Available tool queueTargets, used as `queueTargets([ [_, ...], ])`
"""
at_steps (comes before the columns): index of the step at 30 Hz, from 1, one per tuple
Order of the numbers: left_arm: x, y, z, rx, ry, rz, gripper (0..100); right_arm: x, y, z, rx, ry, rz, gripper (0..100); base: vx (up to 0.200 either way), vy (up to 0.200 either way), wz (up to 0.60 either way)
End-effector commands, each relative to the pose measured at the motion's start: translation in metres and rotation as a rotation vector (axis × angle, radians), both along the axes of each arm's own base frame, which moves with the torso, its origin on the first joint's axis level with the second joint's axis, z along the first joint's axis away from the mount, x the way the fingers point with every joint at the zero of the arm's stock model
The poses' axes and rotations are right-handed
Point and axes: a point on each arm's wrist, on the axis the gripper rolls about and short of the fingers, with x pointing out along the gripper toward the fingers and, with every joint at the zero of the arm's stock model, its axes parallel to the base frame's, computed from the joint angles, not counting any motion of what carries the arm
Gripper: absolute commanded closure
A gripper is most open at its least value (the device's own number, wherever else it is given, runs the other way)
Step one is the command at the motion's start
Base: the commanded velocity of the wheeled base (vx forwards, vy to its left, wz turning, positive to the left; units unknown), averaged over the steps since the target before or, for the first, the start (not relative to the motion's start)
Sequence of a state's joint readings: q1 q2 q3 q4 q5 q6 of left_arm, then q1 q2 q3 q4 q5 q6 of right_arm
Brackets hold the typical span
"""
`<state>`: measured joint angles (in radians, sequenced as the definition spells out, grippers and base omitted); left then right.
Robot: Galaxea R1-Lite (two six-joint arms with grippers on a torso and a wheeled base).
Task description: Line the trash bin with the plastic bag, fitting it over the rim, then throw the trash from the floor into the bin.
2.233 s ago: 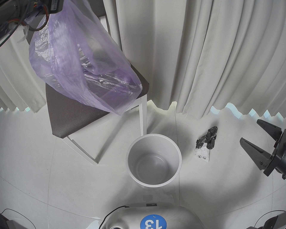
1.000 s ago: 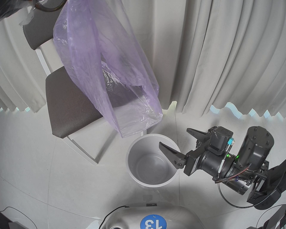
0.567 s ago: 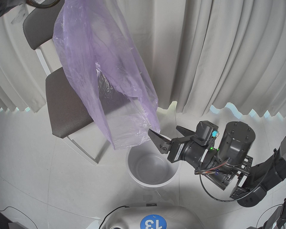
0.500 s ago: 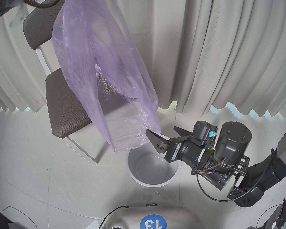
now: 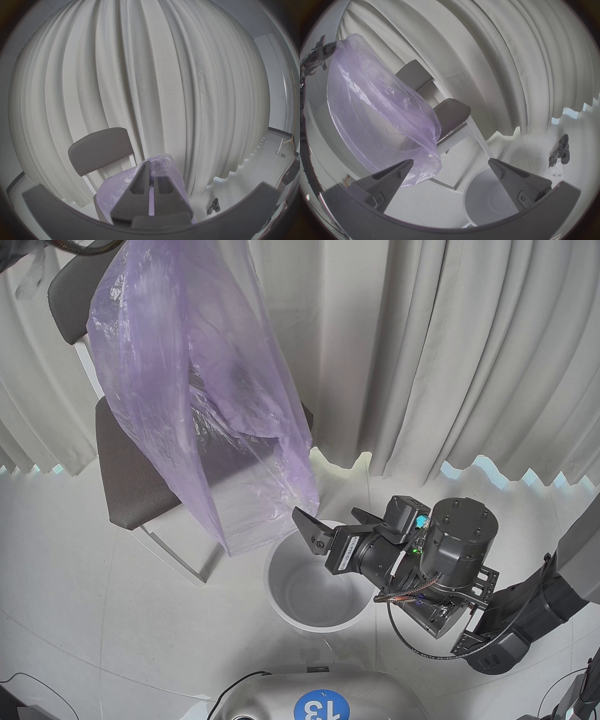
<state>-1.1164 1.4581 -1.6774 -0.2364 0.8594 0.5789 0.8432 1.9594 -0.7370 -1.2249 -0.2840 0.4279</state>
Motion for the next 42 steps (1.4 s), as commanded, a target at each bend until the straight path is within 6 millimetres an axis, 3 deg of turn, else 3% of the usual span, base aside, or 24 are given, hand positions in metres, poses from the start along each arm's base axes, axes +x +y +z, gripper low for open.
queueTargets([
  [1,0.0,0.0,0.0,-0.001,0.001,0.001,100,0.001,0.006,0.001,0.051,0.006,0.011,0,0.0,0.0,0.0],
  [10,0.002,-0.003,-0.002,0.008,0.01,0.015,100,-0.004,0.019,-0.006,0.131,0.066,0.047,0,0.0,0.0,0.0],
  [18,0.002,-0.004,-0.002,0.006,0.01,0.015,100,-0.027,0.041,-0.023,0.105,0.117,0.13,0,0.0,0.0,0.0],
  [26,0.002,-0.003,-0.003,0.006,0.011,0.013,100,-0.028,0.043,-0.032,0.078,0.136,0.134,0,0.0,0.0,0.0],
  [33,0.003,-0.005,-0.003,0.001,0.009,0.013,100,-0.005,0.045,-0.013,0.177,0.09,0.031,0,0.0,0.0,0.0],
  [37,0.003,-0.011,-0.006,0.006,0.013,0.0,100,0.015,0.043,-0.015,0.197,0.077,-0.037,0,0.0,0.0,0.0],
  [42,0.004,-0.013,-0.005,0.003,0.012,0.003,100,0.026,0.038,-0.021,0.185,0.081,-0.07,0,0.0,0.0,0.0],
])
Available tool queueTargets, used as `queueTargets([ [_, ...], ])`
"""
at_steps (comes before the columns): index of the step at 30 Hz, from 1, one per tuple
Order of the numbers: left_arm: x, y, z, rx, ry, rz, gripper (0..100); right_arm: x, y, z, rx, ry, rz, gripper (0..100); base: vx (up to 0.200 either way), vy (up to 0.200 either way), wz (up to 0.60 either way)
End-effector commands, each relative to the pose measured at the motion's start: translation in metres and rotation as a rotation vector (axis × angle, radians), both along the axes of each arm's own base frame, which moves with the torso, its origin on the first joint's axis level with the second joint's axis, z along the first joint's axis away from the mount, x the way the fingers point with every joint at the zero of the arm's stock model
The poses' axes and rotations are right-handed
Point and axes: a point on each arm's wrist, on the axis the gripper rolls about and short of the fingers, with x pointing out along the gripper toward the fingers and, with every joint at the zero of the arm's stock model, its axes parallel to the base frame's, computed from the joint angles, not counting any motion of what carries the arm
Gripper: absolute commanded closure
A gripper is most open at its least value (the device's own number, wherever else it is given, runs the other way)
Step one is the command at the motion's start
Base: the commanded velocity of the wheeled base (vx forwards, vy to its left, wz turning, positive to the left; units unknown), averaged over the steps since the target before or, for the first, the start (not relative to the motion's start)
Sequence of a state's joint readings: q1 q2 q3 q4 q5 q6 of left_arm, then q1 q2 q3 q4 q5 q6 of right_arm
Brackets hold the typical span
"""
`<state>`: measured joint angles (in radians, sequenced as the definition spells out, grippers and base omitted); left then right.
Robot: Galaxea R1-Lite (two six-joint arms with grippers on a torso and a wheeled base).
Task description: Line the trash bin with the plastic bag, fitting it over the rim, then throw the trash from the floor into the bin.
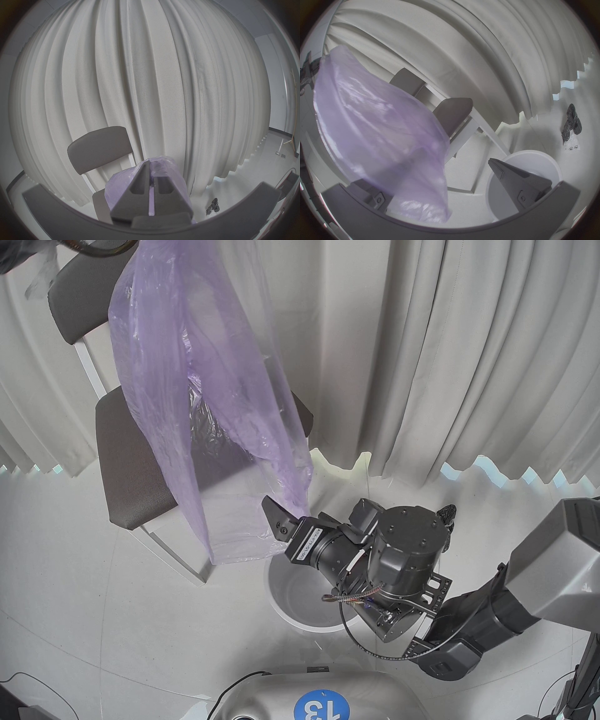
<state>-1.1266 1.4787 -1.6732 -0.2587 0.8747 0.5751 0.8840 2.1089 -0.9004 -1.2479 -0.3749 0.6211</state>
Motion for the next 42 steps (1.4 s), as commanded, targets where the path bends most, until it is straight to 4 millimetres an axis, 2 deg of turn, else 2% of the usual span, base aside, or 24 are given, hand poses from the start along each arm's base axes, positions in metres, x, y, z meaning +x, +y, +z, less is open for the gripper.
queueTargets([
  [1,0.002,-0.005,-0.003,0.01,0.005,0.0,100,0.009,-0.003,-0.007,-0.016,0.008,-0.025,0,0.0,0.0,0.0],
  [8,0.0,0.0,0.0,-0.003,0.006,0.013,100,0.01,-0.02,0.0,-0.133,0.014,-0.057,0,0.0,0.0,0.0],
  [11,-0.002,0.003,0.001,-0.007,0.005,0.012,100,0.009,-0.034,0.015,-0.145,-0.009,-0.076,0,0.0,0.0,0.0],
  [14,-0.001,0.001,0.0,-0.005,0.006,0.013,100,0.009,-0.038,0.021,-0.13,-0.022,-0.081,0,0.0,0.0,0.0],
  [22,0.001,-0.001,-0.001,-0.002,0.007,0.014,100,0.016,-0.046,0.022,-0.132,-0.023,-0.101,0,0.0,0.0,0.0],
  [26,0.0,-0.001,-0.001,-0.002,0.007,0.014,100,0.014,-0.051,0.03,-0.129,-0.037,-0.109,0,0.0,0.0,0.0],
  [27,0.001,0.0,-0.001,-0.002,0.006,0.016,100,0.011,-0.058,0.035,-0.142,-0.037,-0.101,0,0.0,0.0,0.0],
  [31,0.0,0.001,0.001,-0.011,0.003,0.014,100,0.007,-0.064,0.035,-0.161,-0.024,-0.072,0,0.0,0.0,0.0],
  [34,-0.001,0.001,0.002,-0.012,0.002,0.012,100,0.006,-0.064,0.032,-0.166,-0.017,-0.057,0,0.0,0.0,0.0],
  [42,0.001,-0.003,0.0,-0.006,0.004,0.01,100,-0.001,-0.048,0.015,-0.186,0.011,-0.006,0,0.0,0.0,0.0],
])
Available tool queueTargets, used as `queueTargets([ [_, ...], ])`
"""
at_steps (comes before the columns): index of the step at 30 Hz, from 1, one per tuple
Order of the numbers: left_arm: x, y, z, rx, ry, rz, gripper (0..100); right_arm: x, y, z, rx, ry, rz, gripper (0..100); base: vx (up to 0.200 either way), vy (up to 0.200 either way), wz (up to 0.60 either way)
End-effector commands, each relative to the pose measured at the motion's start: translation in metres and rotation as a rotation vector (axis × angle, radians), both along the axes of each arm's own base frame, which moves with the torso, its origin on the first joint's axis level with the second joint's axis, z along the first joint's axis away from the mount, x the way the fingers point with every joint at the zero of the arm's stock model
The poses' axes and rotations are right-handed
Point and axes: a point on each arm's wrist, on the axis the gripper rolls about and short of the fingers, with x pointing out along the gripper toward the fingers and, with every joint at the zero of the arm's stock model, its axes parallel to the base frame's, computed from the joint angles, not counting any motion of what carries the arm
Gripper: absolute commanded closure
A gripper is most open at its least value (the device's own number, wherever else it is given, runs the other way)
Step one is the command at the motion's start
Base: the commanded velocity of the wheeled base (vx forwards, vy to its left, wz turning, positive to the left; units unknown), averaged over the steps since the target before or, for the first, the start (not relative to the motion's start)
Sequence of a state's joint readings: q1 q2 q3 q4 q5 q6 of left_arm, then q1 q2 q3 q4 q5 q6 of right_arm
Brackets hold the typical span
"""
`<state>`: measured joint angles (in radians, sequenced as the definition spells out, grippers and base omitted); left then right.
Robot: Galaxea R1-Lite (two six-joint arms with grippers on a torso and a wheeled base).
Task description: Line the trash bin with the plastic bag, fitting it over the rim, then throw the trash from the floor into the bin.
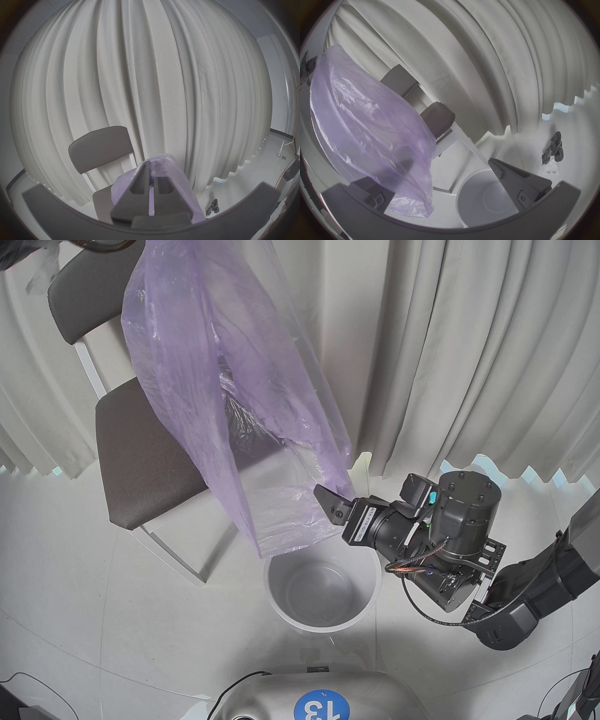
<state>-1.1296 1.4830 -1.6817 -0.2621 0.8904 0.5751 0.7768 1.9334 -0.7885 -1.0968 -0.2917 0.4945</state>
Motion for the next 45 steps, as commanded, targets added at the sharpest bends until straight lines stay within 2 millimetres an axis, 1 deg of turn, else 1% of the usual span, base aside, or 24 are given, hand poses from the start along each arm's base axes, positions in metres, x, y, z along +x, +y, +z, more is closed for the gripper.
queueTargets([
  [1,0.001,-0.003,-0.001,0.003,0.002,0.0,100,-0.003,0.008,-0.01,-0.008,0.012,0.021,0,0.0,0.0,0.0],
  [4,0.001,-0.003,-0.001,0.004,0.001,-0.002,100,-0.003,0.011,-0.013,-0.001,-0.003,0.023,0,0.0,0.0,0.0],
  [9,0.0,-0.001,0.0,0.001,0.0,-0.002,100,-0.005,0.009,-0.014,-0.003,-0.009,0.026,0,0.0,0.0,0.0],
  [10,0.0,-0.001,0.0,0.001,0.0,-0.002,100,-0.005,0.009,-0.014,-0.004,-0.008,0.026,100,0.0,0.0,0.0],
  [15,0.0,0.0,-0.001,0.002,0.001,0.0,100,-0.007,0.007,-0.014,-0.006,-0.005,0.034,100,0.0,0.0,0.0],
  [17,0.0,0.0,-0.002,0.008,0.003,0.0,100,-0.008,0.004,-0.009,0.003,-0.014,0.032,100,0.0,0.0,0.0],
  [20,0.001,-0.001,-0.005,0.022,0.011,0.0,100,-0.014,-0.006,0.001,0.015,-0.027,0.046,100,0.0,0.0,0.0],
  [25,0.001,0.002,-0.019,0.099,0.048,0.006,100,-0.021,-0.033,0.018,-0.009,-0.06,0.065,100,0.0,0.0,0.0],
  [29,-0.001,0.005,-0.024,0.118,0.057,0.007,100,-0.023,-0.052,0.031,-0.016,-0.095,0.057,100,0.0,0.0,0.0],
  [32,-0.002,0.008,-0.028,0.129,0.063,0.007,100,-0.029,-0.069,0.035,-0.054,-0.125,0.076,100,0.0,0.0,0.0],
  [33,-0.002,0.008,-0.028,0.129,0.063,0.007,100,-0.029,-0.071,0.035,-0.06,-0.125,0.077,100,0.0,0.0,0.0],
  [34,-0.002,0.009,-0.033,0.149,0.073,0.008,100,-0.034,-0.083,0.034,-0.111,-0.143,0.102,100,0.0,0.0,0.0],
  [37,0.0,0.017,-0.048,0.246,0.122,0.033,100,-0.046,-0.103,0.035,-0.194,-0.168,0.13,100,0.0,0.0,0.0],
  [40,0.0,0.027,-0.059,0.35,0.178,0.051,100,-0.059,-0.119,0.038,-0.268,-0.179,0.141,100,0.0,0.0,0.0],
  [45,0.003,0.034,-0.073,0.452,0.247,0.071,100,-0.082,-0.141,0.04,-0.416,-0.182,0.184,100,0.0,0.0,0.0],
])
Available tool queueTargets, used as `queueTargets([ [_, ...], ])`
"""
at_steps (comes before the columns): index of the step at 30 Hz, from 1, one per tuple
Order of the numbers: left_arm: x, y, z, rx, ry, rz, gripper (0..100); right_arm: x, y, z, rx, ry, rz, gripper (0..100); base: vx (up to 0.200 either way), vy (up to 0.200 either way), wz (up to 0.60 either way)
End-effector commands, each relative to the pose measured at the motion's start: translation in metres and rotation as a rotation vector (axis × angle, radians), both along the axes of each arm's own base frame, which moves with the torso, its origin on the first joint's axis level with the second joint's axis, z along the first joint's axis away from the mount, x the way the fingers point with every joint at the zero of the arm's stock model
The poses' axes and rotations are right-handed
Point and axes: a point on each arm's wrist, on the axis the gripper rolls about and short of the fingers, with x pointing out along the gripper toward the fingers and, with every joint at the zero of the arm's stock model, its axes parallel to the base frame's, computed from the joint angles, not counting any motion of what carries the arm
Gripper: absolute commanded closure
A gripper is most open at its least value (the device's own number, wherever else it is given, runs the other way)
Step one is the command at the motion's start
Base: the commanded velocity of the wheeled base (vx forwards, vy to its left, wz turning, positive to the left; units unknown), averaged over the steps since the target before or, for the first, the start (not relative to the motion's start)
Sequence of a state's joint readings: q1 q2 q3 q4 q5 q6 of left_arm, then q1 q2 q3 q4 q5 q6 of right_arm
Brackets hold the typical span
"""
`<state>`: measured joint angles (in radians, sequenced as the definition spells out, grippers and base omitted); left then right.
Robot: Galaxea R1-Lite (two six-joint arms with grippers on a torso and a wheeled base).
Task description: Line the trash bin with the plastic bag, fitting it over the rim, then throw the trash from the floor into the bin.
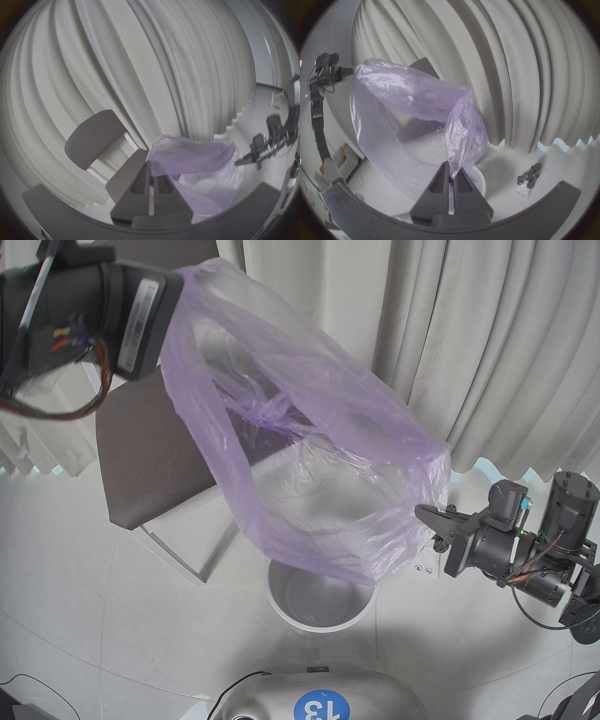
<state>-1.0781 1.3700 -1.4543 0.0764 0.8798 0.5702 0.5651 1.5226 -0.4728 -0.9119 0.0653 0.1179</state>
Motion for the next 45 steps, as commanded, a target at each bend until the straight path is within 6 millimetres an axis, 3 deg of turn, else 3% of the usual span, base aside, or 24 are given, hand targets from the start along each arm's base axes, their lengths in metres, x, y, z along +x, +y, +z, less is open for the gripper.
queueTargets([
  [1,0.001,0.019,-0.011,0.062,0.05,0.03,100,-0.035,-0.034,0.016,-0.083,-0.078,0.028,100,0.0,0.0,0.0],
  [6,0.011,0.018,-0.036,0.041,0.136,-0.067,100,-0.056,-0.047,0.017,-0.18,-0.092,0.059,100,0.0,0.0,0.0],
  [9,0.007,0.025,-0.045,0.024,0.152,-0.133,100,-0.066,-0.053,0.017,-0.216,-0.083,0.064,100,0.0,0.0,0.0],
  [14,0.021,0.039,-0.055,0.014,0.207,-0.11,100,-0.072,-0.058,0.02,-0.232,-0.08,0.06,100,0.0,0.0,0.0],
  [19,0.035,0.05,-0.082,-0.044,0.341,-0.284,100,-0.074,-0.058,0.017,-0.264,-0.082,0.068,100,0.0,0.0,0.0],
  [26,0.032,0.031,-0.115,-0.058,0.38,-0.383,100,-0.076,-0.06,0.009,-0.33,-0.103,0.081,100,0.0,0.0,0.0],
  [29,0.035,0.01,-0.144,-0.092,0.395,-0.432,100,-0.077,-0.059,0.005,-0.36,-0.111,0.101,100,0.0,0.0,0.0],
  [32,0.04,0.0,-0.161,-0.114,0.367,-0.455,100,-0.078,-0.057,0.003,-0.367,-0.105,0.117,100,0.0,0.0,0.0],
  [40,0.048,-0.014,-0.189,-0.143,0.358,-0.548,100,-0.075,-0.043,-0.002,-0.367,-0.087,0.193,100,0.0,0.0,0.0],
  [45,0.039,-0.019,-0.204,-0.155,0.375,-0.588,100,-0.069,-0.035,-0.006,-0.363,-0.082,0.209,100,0.0,0.0,0.0],
])
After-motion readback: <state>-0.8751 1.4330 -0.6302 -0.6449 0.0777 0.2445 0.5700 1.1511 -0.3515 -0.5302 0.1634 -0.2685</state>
